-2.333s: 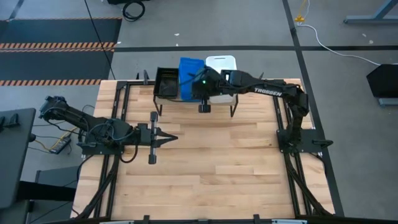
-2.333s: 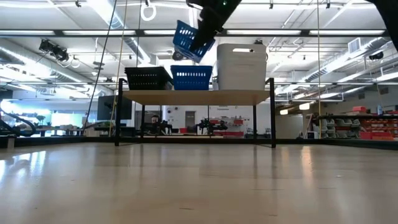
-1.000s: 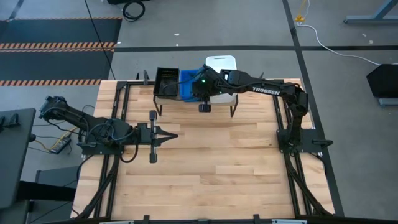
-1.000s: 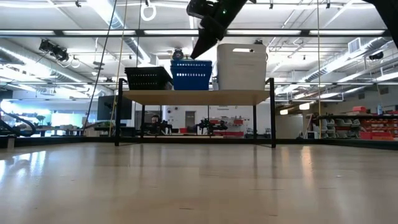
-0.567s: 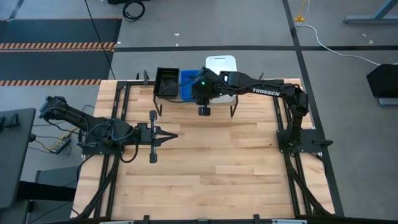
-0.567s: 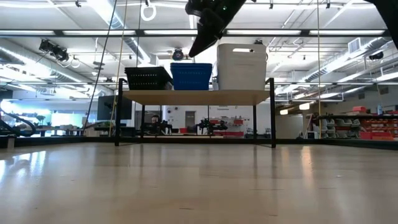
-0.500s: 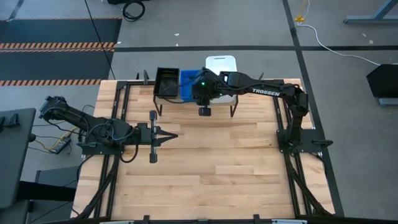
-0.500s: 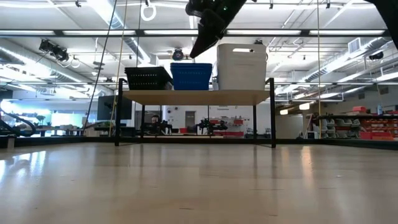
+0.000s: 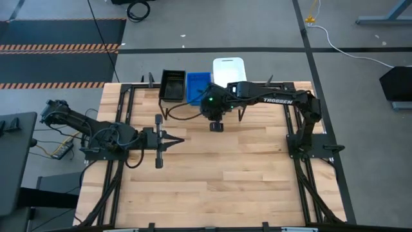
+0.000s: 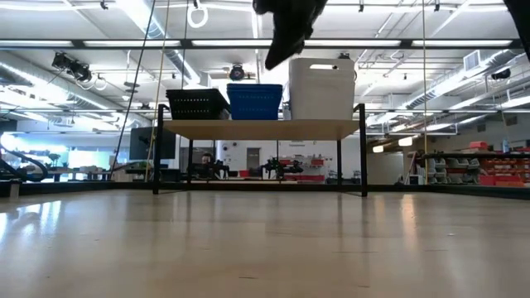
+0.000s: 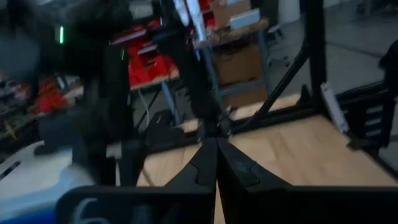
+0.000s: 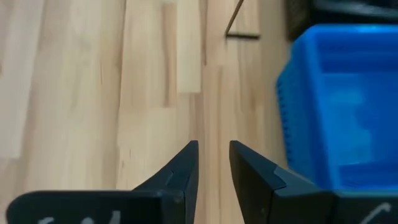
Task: Stack baskets on shelf by color
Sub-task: Return to Home Position
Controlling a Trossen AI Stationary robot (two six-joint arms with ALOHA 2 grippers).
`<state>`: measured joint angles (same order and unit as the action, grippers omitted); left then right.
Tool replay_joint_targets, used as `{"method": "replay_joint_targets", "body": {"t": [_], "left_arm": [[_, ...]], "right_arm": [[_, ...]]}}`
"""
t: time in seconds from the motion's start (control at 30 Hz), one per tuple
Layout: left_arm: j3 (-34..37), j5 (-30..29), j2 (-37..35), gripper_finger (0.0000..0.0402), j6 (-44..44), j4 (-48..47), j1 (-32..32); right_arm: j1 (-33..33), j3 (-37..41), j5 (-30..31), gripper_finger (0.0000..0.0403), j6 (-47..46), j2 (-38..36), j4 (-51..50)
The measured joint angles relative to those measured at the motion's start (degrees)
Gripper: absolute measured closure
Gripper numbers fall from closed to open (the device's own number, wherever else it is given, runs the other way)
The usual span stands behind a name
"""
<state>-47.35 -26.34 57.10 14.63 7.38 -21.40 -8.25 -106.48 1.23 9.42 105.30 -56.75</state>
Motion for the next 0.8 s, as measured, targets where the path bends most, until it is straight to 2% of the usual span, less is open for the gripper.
{"method": "replay_joint_targets", "body": {"t": [0.23,0.3,0.4,0.57,0.67,0.8], "left_arm": [[0.02,-0.05,-3.7,0.0395,-4.07,-9.83,4.66],[1.12,-0.11,-5.36,0.0395,-4.31,-9.4,5.35],[6.52,0.14,-9.0,0.0395,-2.87,-3.86,6.09],[16.69,-0.19,-19.18,0.0395,-3.52,6.94,8.74],[20.25,1.51,-24.91,0.0395,-4.98,8.13,9.08],[22.13,4.38,-29.75,0.0395,-5.28,8.03,9.08]], "right_arm": [[-1.09,0.0,0.01,0.0321,-5.28,-7.92,-0.09],[-1.2,0.0,0.19,0.0327,-6.87,-9.9,-0.51],[-0.11,2.16,0.11,0.0339,-8.43,-12.9,0.37],[1.62,12.73,0.46,0.037,-11.05,-20.01,4.89],[2.13,20.77,0.83,0.0392,-12.61,-26.25,9.28],[2.23,32.71,1.36,0.0393,-16.04,-35.84,17.8]]}}
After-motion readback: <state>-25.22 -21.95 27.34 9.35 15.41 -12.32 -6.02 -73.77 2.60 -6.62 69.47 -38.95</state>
